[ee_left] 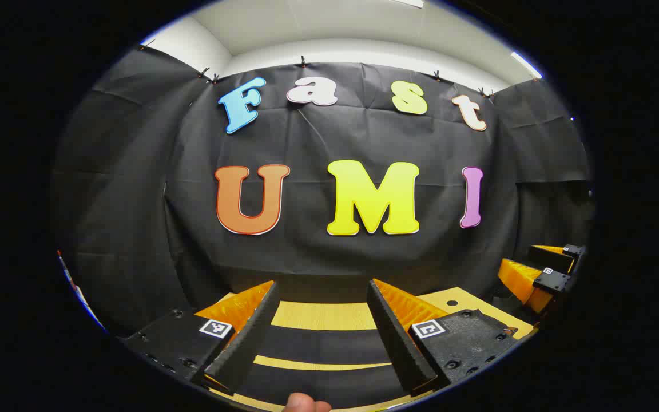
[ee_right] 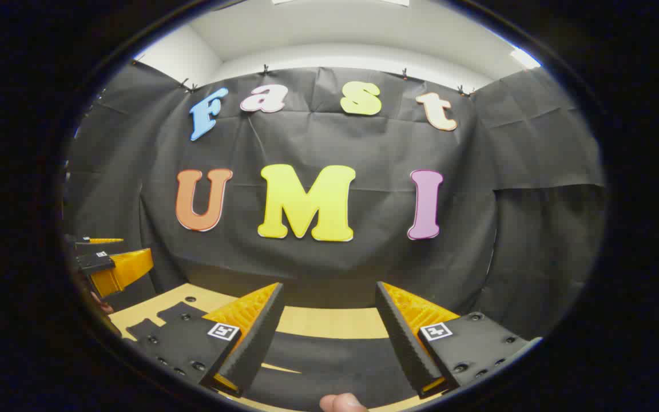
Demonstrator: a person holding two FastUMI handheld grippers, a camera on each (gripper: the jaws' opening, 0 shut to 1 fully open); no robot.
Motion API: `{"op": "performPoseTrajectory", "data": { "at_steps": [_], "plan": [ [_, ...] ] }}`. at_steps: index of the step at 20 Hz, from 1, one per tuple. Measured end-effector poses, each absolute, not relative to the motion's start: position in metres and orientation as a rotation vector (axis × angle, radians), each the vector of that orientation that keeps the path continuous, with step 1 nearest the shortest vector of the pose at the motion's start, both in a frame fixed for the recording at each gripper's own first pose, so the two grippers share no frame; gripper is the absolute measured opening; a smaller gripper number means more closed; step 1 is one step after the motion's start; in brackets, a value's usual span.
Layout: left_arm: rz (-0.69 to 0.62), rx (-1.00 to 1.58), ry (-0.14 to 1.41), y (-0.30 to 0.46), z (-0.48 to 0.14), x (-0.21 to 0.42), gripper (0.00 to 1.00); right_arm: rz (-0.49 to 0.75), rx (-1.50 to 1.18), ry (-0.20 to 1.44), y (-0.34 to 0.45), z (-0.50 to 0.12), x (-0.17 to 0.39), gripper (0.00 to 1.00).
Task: Grasp the waist and the cuffs of the jeans and fold them to make the two legs overlap; first hold the waist and fold one-third of the jeans toward the cuffs, then hold the cuffs and fold the remaining one-third in the same direction to finish folding.
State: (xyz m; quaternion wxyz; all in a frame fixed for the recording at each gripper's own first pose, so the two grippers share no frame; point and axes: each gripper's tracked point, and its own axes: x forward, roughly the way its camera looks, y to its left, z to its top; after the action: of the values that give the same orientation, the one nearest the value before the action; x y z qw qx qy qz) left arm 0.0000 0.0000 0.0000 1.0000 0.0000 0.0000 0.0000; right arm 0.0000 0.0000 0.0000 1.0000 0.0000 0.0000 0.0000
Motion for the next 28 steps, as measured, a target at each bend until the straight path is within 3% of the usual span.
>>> {"op": "performPoseTrajectory", "data": {
  "at_steps": [18,28],
  "plan": [
    [0.084,0.017,-0.016,0.033,0.012,-0.003,0.98,0.124,-0.004,0.004,0.036,0.012,0.028,0.99],
    [0.083,0.002,0.018,0.034,-0.003,0.001,0.98,0.097,-0.005,0.045,0.011,-0.004,0.037,0.99]
  ]
}}
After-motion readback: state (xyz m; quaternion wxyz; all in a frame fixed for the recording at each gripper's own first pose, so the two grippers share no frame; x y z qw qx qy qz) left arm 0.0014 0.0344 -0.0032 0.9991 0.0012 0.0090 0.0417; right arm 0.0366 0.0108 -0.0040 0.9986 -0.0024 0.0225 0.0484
